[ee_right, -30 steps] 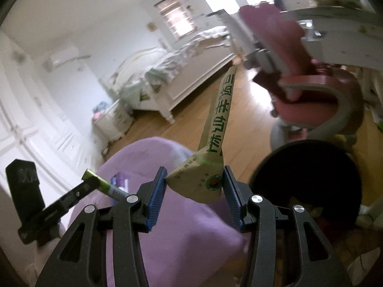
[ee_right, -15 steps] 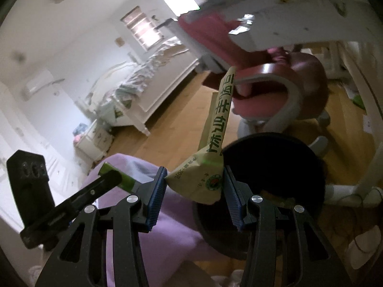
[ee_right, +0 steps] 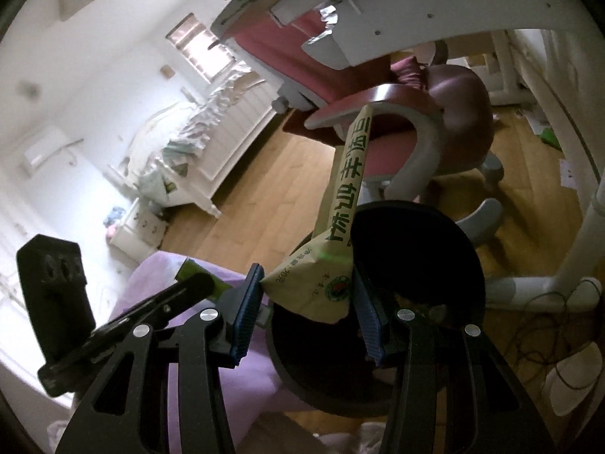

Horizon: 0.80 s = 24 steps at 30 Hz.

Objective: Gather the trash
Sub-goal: 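Open both tools to drop the gum and wrapper into the bin, then move the left tool to the black battery card while the right tool approaches the purple tube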

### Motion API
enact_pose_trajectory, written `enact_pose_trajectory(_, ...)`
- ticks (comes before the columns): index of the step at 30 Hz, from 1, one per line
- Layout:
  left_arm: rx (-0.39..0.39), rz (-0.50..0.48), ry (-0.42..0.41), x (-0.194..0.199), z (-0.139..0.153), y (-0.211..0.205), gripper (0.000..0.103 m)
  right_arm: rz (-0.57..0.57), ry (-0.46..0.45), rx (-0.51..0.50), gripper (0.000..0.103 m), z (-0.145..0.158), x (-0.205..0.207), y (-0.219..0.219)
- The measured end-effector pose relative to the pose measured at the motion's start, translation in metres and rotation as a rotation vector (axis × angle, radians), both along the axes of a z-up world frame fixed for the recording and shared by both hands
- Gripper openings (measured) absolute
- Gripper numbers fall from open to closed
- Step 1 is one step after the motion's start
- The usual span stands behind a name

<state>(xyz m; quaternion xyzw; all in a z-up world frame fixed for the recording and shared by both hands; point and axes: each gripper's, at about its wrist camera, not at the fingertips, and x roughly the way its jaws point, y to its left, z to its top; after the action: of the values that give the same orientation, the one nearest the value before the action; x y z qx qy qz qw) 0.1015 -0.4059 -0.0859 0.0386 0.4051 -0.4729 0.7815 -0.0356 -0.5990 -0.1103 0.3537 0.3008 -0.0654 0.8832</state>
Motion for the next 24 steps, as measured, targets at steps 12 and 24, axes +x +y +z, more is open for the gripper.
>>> enact_pose_trajectory(12, 0.013, 0.01, -0.013, 0.0, 0.006, -0.002, 0.063, -0.051, 0.039, -0.004, 0.073, -0.008, 0.003, -0.005)
enact_pose_trajectory(24, -0.063, 0.147, -0.057, 0.001, 0.04, 0.08, 0.078, 0.063, 0.045, -0.058, 0.073, 0.01, 0.03, 0.049)
